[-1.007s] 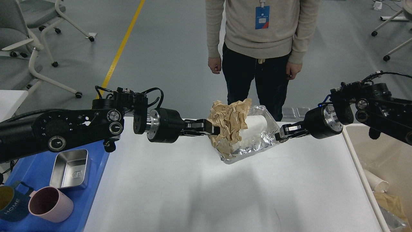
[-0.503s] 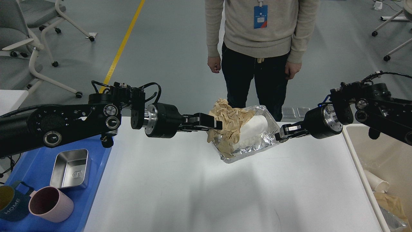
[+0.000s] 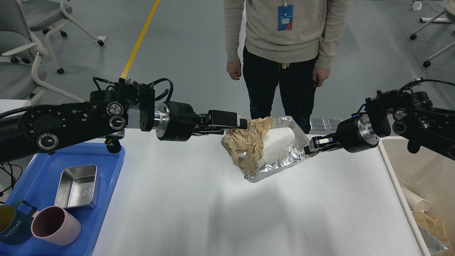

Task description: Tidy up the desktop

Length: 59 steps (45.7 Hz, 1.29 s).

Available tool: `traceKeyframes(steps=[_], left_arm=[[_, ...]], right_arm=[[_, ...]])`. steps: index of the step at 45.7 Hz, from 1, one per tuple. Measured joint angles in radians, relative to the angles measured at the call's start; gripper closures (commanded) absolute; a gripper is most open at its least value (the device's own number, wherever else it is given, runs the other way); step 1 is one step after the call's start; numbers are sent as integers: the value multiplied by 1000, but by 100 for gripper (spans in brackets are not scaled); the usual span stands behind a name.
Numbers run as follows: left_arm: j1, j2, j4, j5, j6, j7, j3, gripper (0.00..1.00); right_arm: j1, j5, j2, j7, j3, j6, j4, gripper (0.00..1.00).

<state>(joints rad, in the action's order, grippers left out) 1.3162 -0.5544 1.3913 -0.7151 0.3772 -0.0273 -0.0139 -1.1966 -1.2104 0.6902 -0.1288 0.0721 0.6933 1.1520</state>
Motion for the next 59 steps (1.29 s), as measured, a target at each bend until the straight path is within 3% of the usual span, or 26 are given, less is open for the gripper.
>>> traceKeyframes(steps=[26, 39, 52, 59], left_arm=[[-15, -14, -3, 52, -12, 1, -61, 9], [-34, -123, -3, 99, -18, 1, -129, 5], [-261, -194, -12, 152, -197, -12, -457, 4], [-446, -203, -15, 207, -224, -12, -702, 4]], right_arm=[[7, 43, -2, -1, 2, 5, -3, 100], [9, 44, 8, -2, 7, 4, -1, 100], [11, 59, 27, -3, 9, -2, -1, 100], [20, 93, 65, -3, 11, -5, 0, 100]])
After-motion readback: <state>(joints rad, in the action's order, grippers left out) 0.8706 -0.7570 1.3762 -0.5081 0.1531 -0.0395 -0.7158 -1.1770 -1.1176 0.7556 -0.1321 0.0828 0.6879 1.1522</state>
